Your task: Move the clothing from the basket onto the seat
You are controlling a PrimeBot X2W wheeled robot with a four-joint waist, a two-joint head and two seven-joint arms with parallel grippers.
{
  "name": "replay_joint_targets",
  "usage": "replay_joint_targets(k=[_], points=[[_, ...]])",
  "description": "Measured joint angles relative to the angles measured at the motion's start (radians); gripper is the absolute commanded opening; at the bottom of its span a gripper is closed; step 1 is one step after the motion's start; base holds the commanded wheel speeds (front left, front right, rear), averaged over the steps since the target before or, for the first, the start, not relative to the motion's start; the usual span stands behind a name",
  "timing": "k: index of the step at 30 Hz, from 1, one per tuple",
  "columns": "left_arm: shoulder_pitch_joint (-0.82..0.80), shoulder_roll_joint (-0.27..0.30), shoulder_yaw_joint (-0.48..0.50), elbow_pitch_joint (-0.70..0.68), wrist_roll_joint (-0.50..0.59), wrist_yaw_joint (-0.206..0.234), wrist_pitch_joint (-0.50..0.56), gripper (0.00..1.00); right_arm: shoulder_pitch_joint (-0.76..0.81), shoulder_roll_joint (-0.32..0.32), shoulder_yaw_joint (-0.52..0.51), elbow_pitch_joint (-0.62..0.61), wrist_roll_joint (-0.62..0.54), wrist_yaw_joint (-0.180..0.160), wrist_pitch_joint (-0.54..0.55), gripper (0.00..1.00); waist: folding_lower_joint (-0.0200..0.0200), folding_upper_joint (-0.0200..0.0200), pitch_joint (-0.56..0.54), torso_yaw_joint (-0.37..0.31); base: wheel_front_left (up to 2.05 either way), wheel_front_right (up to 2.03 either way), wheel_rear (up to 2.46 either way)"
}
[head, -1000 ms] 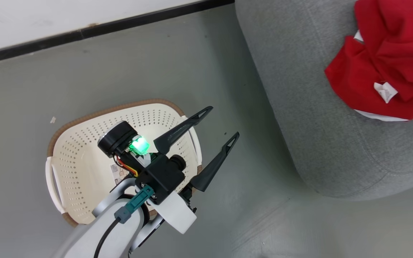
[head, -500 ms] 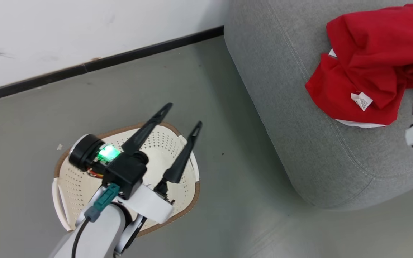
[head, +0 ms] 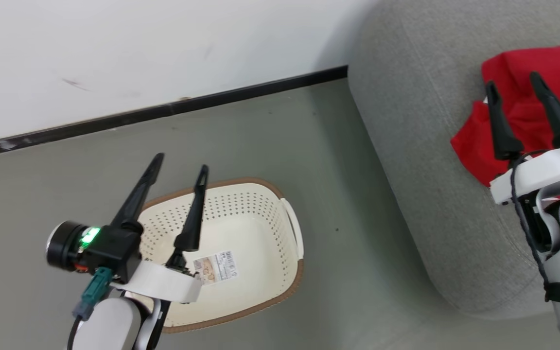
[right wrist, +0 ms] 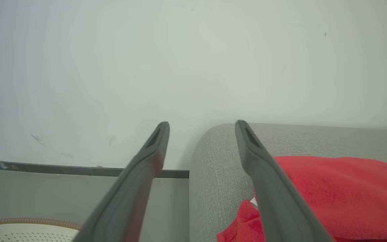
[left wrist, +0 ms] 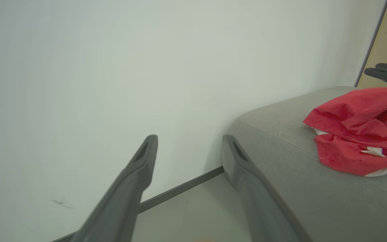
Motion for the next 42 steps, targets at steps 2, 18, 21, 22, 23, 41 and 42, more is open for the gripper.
replay_joint_targets(k=[2, 18, 21, 22, 23, 41, 42], points=[[0.018, 0.0, 0.022, 0.002, -0.002, 0.018, -0.001, 1.0, 0.0, 0.005, 0.02, -0.01, 0.002, 0.0, 0.0, 1.0, 0.0, 0.0, -0.01, 0.018, 0.0, 0.0, 0.0], [0.151, -0.003, 0.154, 0.037, -0.062, 0.11, -0.025, 1.0, 0.098, 0.043, 0.082, -0.048, 0.015, 0.0, 0.01, 1.0, 0.0, 0.0, -0.083, 0.163, 0.0, 0.0, 0.0], [0.162, -0.008, 0.16, 0.046, -0.066, 0.112, -0.026, 1.0, 0.139, 0.064, 0.083, -0.053, 0.024, 0.0, 0.01, 1.0, -0.0001, 0.0, -0.097, 0.187, 0.0, 0.0, 0.0], [0.167, -0.01, 0.161, 0.049, -0.072, 0.112, -0.026, 1.0, 0.153, 0.072, 0.083, -0.055, 0.025, 0.0, 0.01, 1.0, -0.0001, 0.0, -0.101, 0.194, 0.0, 0.0, 0.0], [0.17, -0.012, 0.161, 0.054, -0.08, 0.112, -0.026, 1.0, 0.168, 0.078, 0.084, -0.057, 0.025, 0.0, 0.01, 1.0, 0.0, 0.0, -0.106, 0.201, 0.0, 0.0, 0.0], [0.191, -0.022, 0.15, 0.141, -0.095, 0.103, -0.031, 1.0, 0.371, 0.134, 0.055, -0.112, -0.006, 0.0, 0.01, 1.0, 0.0, 0.0, -0.208, 0.281, 0.0, 0.0, 0.0], [0.191, -0.022, 0.148, 0.146, -0.095, 0.103, -0.031, 1.0, 0.381, 0.135, 0.05, -0.114, -0.009, 0.0, 0.01, 1.0, 0.0, 0.0, -0.214, 0.283, 0.0, 0.0, 0.0]])
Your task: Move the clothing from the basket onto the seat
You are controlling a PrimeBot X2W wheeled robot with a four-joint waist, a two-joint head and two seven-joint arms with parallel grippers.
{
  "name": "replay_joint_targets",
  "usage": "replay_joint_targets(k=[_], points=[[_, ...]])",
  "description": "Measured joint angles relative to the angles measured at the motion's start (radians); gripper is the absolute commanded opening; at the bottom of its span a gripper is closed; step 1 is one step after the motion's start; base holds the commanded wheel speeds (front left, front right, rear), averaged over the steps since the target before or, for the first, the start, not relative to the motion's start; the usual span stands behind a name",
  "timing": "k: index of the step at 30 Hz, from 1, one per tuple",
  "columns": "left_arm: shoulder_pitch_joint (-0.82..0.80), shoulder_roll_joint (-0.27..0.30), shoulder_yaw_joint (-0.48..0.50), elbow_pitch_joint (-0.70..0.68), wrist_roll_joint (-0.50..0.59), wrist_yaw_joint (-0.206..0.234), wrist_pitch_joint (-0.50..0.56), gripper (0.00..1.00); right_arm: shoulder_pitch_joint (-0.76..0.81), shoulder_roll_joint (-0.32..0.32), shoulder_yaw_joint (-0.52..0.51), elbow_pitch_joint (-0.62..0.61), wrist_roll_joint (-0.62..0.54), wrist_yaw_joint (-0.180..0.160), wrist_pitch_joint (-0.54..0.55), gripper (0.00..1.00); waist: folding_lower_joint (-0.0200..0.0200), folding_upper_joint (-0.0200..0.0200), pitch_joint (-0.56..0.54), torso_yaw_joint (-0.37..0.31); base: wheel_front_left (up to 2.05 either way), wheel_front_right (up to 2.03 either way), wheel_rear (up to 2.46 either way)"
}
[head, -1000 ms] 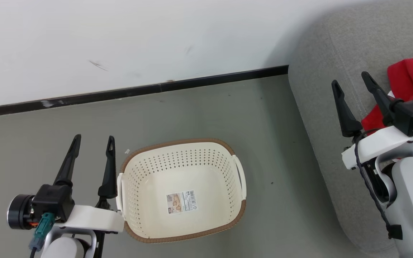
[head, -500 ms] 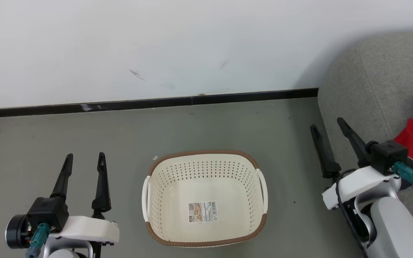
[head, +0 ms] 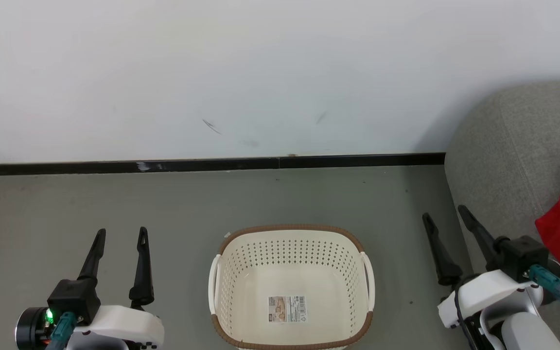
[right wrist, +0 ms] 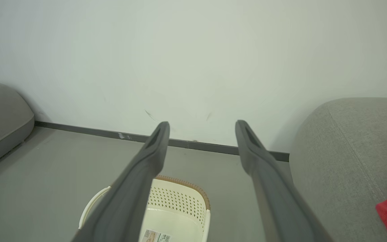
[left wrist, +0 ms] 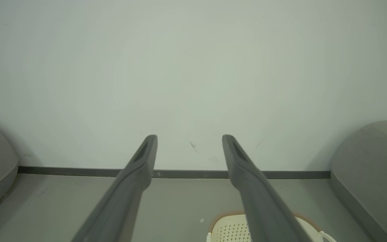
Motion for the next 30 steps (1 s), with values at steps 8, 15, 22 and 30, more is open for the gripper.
replay_joint_targets(k=[8, 15, 22, 30], points=[[0.023, -0.004, -0.019, 0.028, 0.0, -0.013, 0.0, 1.0, 0.086, 0.012, -0.009, -0.025, -0.003, 0.0, 0.0, 1.0, 0.0, 0.0, -0.042, 0.006, 0.0, 0.0, 0.0], [0.034, -0.004, -0.025, 0.034, 0.0, -0.019, 0.0, 1.0, 0.132, 0.018, -0.003, -0.05, -0.004, 0.0, 0.001, 1.0, 0.0, 0.0, -0.063, -0.003, 0.0, 0.0, 0.0], [0.039, -0.004, -0.027, 0.034, 0.0, -0.019, 0.0, 1.0, 0.155, 0.019, -0.004, -0.08, -0.004, 0.0, 0.006, 1.0, 0.0, 0.0, -0.061, -0.013, 0.0, 0.0, 0.0], [0.036, -0.005, -0.03, 0.038, 0.0, -0.019, 0.0, 1.0, 0.16, 0.019, -0.002, -0.11, 0.009, 0.0, 0.012, 1.0, 0.0, 0.0, -0.053, -0.015, 0.0, 0.0, 0.0]])
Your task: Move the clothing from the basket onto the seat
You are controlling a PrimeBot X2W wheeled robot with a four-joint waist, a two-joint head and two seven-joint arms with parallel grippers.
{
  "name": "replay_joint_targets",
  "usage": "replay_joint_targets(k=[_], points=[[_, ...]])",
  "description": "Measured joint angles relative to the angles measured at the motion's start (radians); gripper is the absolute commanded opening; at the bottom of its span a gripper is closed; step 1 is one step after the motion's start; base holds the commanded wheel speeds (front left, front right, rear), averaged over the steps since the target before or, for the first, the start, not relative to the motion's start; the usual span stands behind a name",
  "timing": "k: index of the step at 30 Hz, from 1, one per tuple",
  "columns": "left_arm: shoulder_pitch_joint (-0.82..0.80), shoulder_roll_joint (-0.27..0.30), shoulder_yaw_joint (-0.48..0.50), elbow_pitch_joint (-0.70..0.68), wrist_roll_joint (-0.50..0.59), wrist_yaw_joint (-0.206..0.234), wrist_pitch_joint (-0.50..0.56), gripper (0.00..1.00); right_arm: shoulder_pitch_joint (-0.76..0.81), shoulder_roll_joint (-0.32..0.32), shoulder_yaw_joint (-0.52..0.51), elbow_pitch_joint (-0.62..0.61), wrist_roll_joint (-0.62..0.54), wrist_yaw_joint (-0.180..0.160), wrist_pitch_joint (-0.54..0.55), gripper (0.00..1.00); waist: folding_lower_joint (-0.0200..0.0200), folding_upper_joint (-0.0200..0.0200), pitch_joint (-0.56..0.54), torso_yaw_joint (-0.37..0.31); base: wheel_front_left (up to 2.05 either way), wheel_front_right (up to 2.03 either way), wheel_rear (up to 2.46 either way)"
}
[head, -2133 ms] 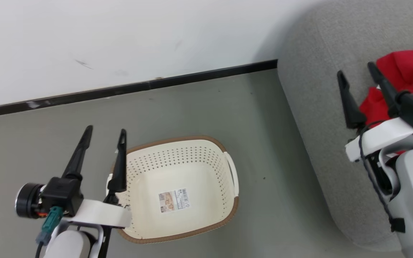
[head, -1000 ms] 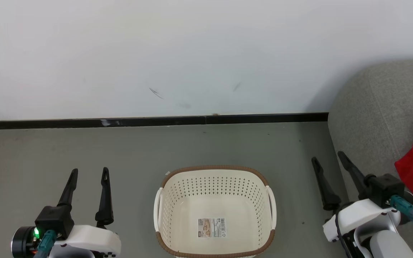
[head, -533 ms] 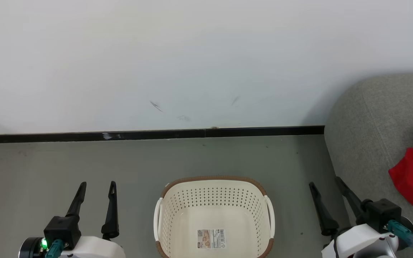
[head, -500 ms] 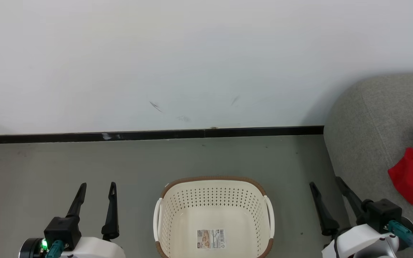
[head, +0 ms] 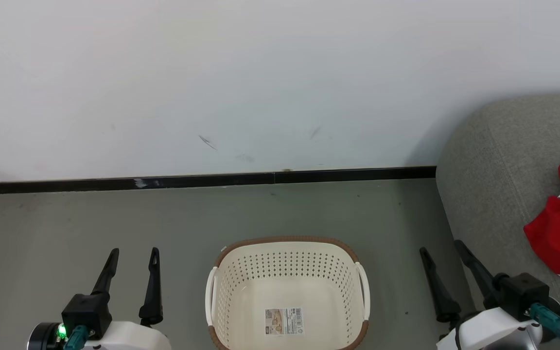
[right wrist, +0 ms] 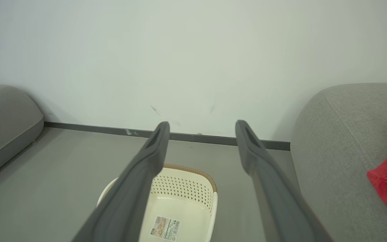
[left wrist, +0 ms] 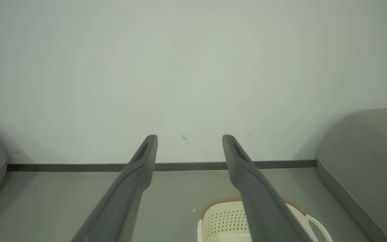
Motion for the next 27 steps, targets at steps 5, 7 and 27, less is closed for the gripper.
replay_joint_targets(k=[5, 7, 27], points=[[-0.001, 0.0, -0.002, 0.007, 0.0, -0.007, 0.0, 1.0, 0.017, 0.0, 0.005, -0.009, 0.007, 0.0, 0.002, 1.0, 0.0, 0.0, 0.001, -0.001, 0.0, 0.0, 0.0], [-0.003, 0.0, -0.004, 0.01, 0.0, -0.007, 0.0, 1.0, 0.018, 0.0, 0.006, -0.014, 0.007, 0.0, 0.003, 1.0, 0.0, 0.0, 0.002, -0.001, 0.0, 0.0, 0.0], [-0.005, -0.006, -0.01, 0.036, 0.001, -0.008, 0.0, 1.0, 0.043, 0.001, 0.01, -0.043, 0.011, 0.0, 0.016, 1.0, 0.0, 0.0, -0.008, 0.013, 0.0, 0.0, 0.0]])
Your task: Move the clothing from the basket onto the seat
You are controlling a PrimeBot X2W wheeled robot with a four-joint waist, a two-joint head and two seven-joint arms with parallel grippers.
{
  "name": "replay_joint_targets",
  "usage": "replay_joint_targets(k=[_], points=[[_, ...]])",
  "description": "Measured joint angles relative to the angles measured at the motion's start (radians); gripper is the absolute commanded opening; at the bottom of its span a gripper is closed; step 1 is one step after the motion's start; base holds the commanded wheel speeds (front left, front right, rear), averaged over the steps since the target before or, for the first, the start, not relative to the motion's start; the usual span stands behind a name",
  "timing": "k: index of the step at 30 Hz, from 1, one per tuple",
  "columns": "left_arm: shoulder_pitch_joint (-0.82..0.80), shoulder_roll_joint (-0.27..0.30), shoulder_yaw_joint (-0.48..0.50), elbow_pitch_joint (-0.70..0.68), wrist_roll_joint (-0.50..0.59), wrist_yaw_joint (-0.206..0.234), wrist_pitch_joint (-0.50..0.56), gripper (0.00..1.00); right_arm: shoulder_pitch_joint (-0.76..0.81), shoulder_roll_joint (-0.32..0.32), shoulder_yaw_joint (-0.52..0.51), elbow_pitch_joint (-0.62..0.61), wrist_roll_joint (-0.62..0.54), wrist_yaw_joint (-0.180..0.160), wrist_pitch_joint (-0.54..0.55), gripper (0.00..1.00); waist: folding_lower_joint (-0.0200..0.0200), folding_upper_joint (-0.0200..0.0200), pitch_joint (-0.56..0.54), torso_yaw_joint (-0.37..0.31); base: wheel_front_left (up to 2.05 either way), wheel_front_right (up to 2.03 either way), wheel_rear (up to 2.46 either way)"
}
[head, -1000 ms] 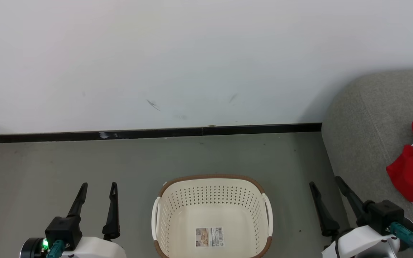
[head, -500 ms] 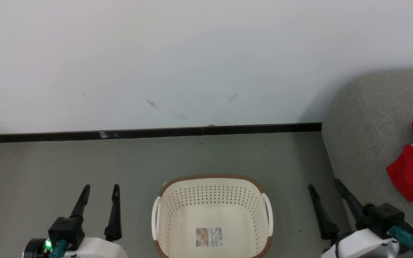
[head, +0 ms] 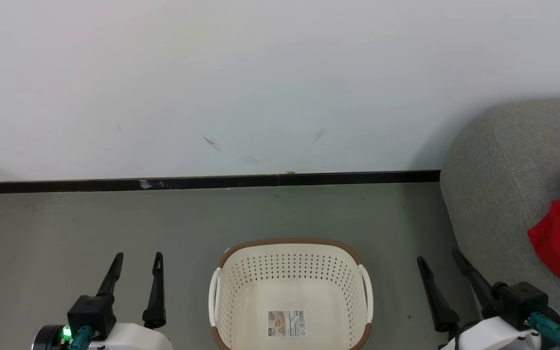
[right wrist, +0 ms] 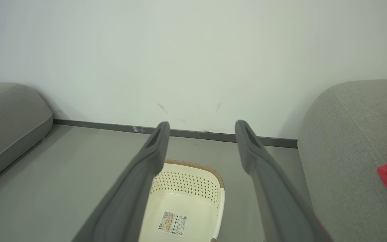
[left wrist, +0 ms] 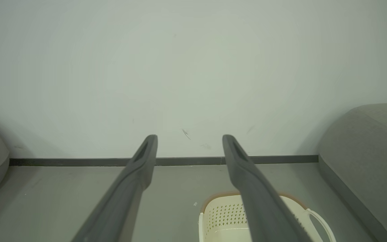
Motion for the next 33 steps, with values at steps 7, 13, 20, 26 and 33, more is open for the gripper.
replay_joint_targets(k=[7, 13, 20, 26, 33], points=[[-0.003, -0.006, -0.002, 0.011, 0.001, 0.0, -0.001, 0.0, 0.011, 0.002, 0.002, 0.008, 0.002, -0.001, 0.004, 0.0, 0.0, 0.0, 0.0, 0.003, 0.0, 0.0, 0.0], [0.044, -0.037, -0.016, 0.062, -0.005, 0.0, -0.001, 0.0, 0.046, 0.011, 0.01, 0.058, 0.004, -0.001, 0.004, 0.0, 0.0, 0.0, 0.0, 0.002, 0.0, 0.0, 0.0], [0.044, -0.038, 0.003, 0.061, -0.081, -0.023, 0.017, 0.0, 0.067, 0.011, 0.03, 0.027, 0.081, -0.001, 0.004, 0.0, 0.0, 0.0, 0.001, -0.001, 0.0, 0.0, 0.0], [0.044, -0.042, 0.02, 0.061, -0.176, -0.036, 0.042, 0.0, 0.076, 0.011, 0.035, 0.019, 0.186, -0.001, 0.004, 0.0, 0.0001, 0.0, 0.0, -0.004, 0.0, 0.0, 0.0], [0.044, -0.046, 0.045, 0.06, -0.259, -0.062, 0.066, 0.0, 0.071, 0.011, 0.013, 0.022, 0.325, -0.002, 0.017, 0.0, 0.0019, 0.0, -0.003, -0.007, 0.0, 0.0, 0.0]])
